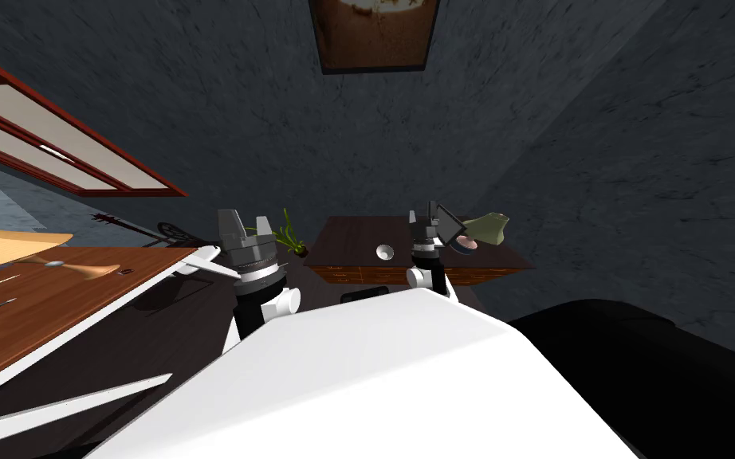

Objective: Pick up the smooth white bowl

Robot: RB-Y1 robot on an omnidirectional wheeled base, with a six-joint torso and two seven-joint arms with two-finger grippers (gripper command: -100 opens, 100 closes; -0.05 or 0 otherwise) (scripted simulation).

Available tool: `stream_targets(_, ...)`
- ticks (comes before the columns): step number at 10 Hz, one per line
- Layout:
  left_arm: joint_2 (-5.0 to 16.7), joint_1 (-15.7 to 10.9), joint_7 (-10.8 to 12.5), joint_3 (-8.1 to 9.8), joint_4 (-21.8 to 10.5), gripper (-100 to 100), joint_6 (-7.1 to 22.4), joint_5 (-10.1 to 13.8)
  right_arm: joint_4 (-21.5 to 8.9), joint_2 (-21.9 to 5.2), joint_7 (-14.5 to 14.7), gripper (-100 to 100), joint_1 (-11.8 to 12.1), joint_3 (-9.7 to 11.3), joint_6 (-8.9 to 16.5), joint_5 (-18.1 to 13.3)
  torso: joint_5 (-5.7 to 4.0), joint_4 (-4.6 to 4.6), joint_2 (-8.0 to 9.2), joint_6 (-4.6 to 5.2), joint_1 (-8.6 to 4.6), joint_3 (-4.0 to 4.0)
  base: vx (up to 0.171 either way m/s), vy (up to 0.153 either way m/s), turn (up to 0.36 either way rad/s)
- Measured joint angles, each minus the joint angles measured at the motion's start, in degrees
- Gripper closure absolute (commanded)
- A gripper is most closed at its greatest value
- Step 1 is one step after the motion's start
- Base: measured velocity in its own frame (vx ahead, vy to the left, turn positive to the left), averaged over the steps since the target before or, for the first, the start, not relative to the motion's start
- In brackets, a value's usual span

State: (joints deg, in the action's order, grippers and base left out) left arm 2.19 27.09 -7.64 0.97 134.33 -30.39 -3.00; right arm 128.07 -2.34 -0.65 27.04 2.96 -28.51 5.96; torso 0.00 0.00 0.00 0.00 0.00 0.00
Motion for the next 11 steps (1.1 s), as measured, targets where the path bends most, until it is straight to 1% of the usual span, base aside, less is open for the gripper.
stream_targets(1,0.0,0.0,0.0,0.0,0.0,0,0.0,0.0,-0.6,-1.3,0.3,-100,0.0,0.6,0.0,-1.0,0.02,0.0,0.02,0.01,0.14,0.01,-0.016,0.089,-0.094)
stream_targets(2,0.0,0.0,0.0,-0.01,0.0,0,0.0,0.0,-1.4,-2.9,0.8,-100,-0.6,1.0,0.3,-2.1,0.06,0.01,0.04,0.0,0.29,0.02,-0.025,0.099,-0.088)
stream_targets(3,0.0,0.0,0.0,-0.01,0.0,0,0.0,0.0,-3.1,-4.1,1.3,-100,-1.6,1.4,0.4,-3.5,0.07,0.01,0.07,0.0,0.36,0.03,-0.031,0.125,-0.091)
stream_targets(4,0.0,0.0,0.0,-0.01,0.0,0,0.0,0.0,-4.2,-5.7,1.7,-100,-2.6,1.7,0.9,-4.7,0.1,0.02,0.09,0.0,0.45,0.05,-0.026,0.134,-0.14)
stream_targets(6,0.0,0.0,0.0,-0.01,0.0,0,0.0,0.0,-8.2,-8.8,2.9,-100,-4.6,2.9,0.8,-8.0,0.12,0.01,0.07,0.0,0.54,0.04,-0.029,0.127,-0.091)
stream_targets(7,0.0,0.0,0.0,-0.01,0.0,0,0.0,0.0,-8.7,-9.3,3.4,-100,-5.2,3.4,1.4,-9.1,0.11,0.02,0.08,-0.02,0.45,0.05,-0.027,0.094,-0.086)
stream_targets(8,0.0,0.0,0.0,-0.01,0.0,0,0.0,0.0,-10.6,-10.2,4.0,-100,-6.6,4.0,1.6,-10.5,0.09,0.01,0.06,0.0,0.39,0.03,-0.04,0.131,-0.159)
stream_targets(9,0.0,0.0,0.0,-0.01,0.0,0,0.0,0.0,-12.7,-11.9,4.5,-100,-7.7,4.6,1.7,-12.1,0.1,0.02,0.1,0.01,0.47,0.05,-0.041,0.114,-0.072)
stream_targets(11,0.0,0.0,0.0,-0.01,0.0,0,0.0,0.0,-14.1,-13.2,5.8,-100,-8.7,6.1,2.6,-15.1,0.1,0.03,0.12,0.01,0.41,0.07,-0.049,0.121,-0.146)
